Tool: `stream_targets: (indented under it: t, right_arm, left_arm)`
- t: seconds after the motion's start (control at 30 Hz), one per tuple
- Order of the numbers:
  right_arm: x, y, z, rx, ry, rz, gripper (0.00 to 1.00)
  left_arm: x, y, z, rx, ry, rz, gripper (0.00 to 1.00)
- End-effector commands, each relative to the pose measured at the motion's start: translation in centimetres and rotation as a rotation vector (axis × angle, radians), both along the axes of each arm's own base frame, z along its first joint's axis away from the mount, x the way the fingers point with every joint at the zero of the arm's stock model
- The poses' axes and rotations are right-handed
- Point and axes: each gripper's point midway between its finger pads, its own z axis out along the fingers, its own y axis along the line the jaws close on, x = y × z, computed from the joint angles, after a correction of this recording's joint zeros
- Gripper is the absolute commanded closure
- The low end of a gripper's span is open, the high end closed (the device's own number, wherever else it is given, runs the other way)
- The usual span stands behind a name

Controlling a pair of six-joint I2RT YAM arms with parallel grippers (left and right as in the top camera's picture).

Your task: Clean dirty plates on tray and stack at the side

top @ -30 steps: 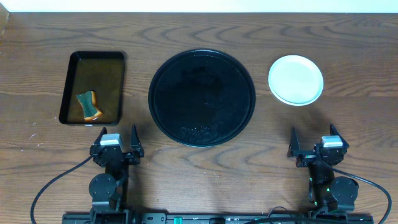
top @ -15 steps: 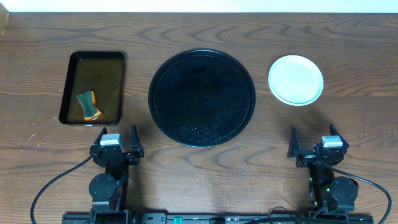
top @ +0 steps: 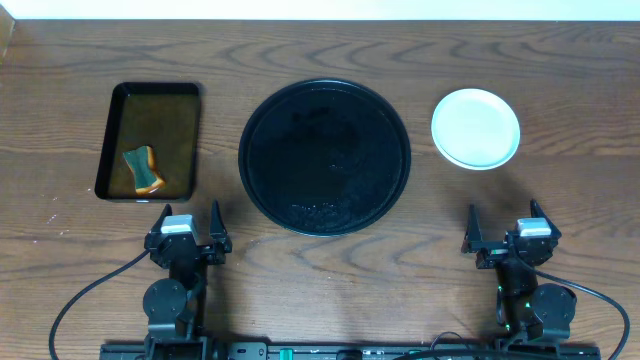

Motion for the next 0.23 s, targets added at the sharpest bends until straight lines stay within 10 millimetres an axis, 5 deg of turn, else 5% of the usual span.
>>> stream_targets:
  t: [0.0,0.2]
  right_arm:
    - [-0.03,0.18,-0.04,-0.009,-0.001,0.006,0.01]
    - [-0.03,0.18,-0.04,-0.009,-0.001,0.006,0.01]
  left_arm:
    - [-0.14,0.05,-1.68,0.011,0.055,0.005,0.21]
    - [-0.14,0.05,-1.68,0.011,0.055,0.005,0.21]
